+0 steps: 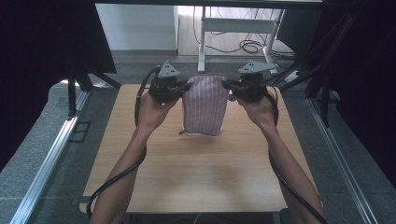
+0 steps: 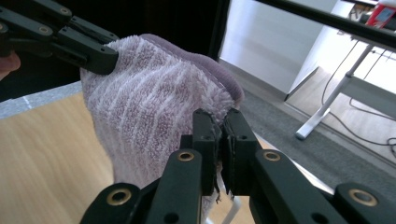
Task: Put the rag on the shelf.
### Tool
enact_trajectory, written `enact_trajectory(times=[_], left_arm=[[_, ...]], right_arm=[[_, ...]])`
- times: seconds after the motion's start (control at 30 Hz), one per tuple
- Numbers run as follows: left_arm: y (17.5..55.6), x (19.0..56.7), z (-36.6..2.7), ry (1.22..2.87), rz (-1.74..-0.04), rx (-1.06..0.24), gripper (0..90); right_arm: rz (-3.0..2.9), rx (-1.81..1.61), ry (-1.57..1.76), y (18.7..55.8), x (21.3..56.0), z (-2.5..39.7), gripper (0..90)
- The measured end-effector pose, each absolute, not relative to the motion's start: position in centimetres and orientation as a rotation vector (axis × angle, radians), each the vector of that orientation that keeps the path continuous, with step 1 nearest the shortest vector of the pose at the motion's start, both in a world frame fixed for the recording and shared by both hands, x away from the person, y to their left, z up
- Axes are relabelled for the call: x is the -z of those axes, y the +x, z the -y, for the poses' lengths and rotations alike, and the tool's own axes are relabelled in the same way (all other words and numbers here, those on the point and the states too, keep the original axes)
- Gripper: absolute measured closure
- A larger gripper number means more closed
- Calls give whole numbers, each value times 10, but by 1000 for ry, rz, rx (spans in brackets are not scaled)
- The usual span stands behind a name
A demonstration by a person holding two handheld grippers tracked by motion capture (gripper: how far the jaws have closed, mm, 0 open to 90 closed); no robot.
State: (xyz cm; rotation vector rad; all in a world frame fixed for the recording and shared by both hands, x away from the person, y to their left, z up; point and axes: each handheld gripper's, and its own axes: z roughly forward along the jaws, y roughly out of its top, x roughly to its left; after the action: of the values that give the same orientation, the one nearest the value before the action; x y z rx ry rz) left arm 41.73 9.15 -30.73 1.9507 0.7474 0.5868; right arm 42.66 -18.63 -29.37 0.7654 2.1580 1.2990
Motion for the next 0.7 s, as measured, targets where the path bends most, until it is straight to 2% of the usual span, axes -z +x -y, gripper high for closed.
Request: enact_trajectory(times=[0.7], left_arm=[[451,259,-98,1950,-772,-557,803]], right_arm=[[-2096,-1318,774,456,248,180,849]])
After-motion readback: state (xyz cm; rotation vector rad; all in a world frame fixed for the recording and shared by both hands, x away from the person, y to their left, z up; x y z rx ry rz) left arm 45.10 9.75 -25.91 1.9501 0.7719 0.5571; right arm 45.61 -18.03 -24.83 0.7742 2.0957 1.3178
